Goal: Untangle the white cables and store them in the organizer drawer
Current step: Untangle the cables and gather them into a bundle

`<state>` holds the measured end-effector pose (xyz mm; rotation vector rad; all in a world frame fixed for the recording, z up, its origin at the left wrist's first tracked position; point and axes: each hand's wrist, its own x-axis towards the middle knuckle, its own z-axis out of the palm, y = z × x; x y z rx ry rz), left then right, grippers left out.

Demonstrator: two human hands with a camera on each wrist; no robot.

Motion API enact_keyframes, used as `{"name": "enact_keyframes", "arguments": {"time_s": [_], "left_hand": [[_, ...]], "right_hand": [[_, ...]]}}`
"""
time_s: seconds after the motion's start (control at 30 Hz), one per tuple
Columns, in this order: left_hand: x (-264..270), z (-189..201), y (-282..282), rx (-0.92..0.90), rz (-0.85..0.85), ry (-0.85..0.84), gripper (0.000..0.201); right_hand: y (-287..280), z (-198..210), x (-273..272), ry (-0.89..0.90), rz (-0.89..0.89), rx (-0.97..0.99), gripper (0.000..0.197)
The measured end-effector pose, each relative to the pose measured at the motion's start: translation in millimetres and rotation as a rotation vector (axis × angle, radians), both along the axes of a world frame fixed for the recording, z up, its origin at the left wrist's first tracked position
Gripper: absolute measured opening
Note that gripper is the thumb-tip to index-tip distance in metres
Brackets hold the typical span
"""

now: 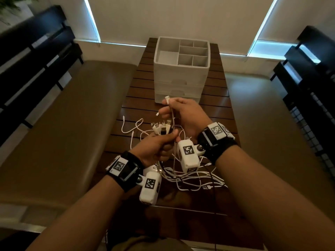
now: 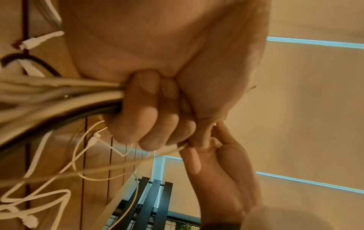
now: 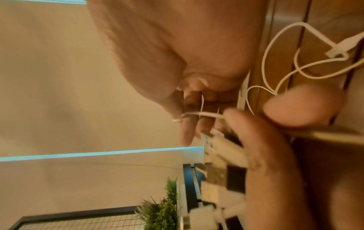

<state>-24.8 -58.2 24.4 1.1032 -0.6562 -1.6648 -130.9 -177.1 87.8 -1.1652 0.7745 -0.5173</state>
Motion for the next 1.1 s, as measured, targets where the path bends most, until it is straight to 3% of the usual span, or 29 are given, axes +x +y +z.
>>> {"name": "enact_keyframes", "arguments": {"time_s": [0.17, 0.27, 0.4, 0.6, 0.67, 0.77, 0.83, 0.93, 1.0, 1.1], "left_hand": [[5, -4, -10, -0.040, 0.367, 0.089, 0.041], [6, 2, -13, -0.126, 0.460, 0.018, 0.046], [-7, 11, -7, -0.213, 0.438, -0.111, 0.036], [-6, 20, -5, -0.272, 0.305, -0.188, 0.042], [-7, 26, -4, -0.257, 0.307, -0.230, 0.048], [-10, 33, -5, -0.263, 0.345, -0.204, 0.036], [-6, 30, -7, -0.255, 0.393, -0.176, 0.039], [0, 30, -7, -0.173, 0.470, -0.120, 0.054], [3, 32, -7, -0.174, 0.472, -0.051, 0.050], [7, 38, -7, -0.222, 0.480, 0.088, 0.046]], "right_hand": [[5, -1, -14, 0.036, -0.083, -0.289, 0.024], [16, -9, -22, 0.011, -0.127, -0.369, 0.022], [25, -21, -20, 0.013, -0.145, -0.400, 0.006], [39, -25, -16, -0.125, -0.126, -0.149, 0.012], [38, -22, -16, -0.109, -0.120, -0.146, 0.016], [39, -12, -16, -0.117, -0.124, -0.209, 0.014], [44, -6, -15, -0.105, -0.086, -0.246, 0.024], [53, -13, -14, 0.072, 0.102, -0.400, 0.055], [56, -26, -14, 0.215, 0.235, -0.478, 0.073], [54, -41, -17, 0.293, 0.291, -0.543, 0.058]]}}
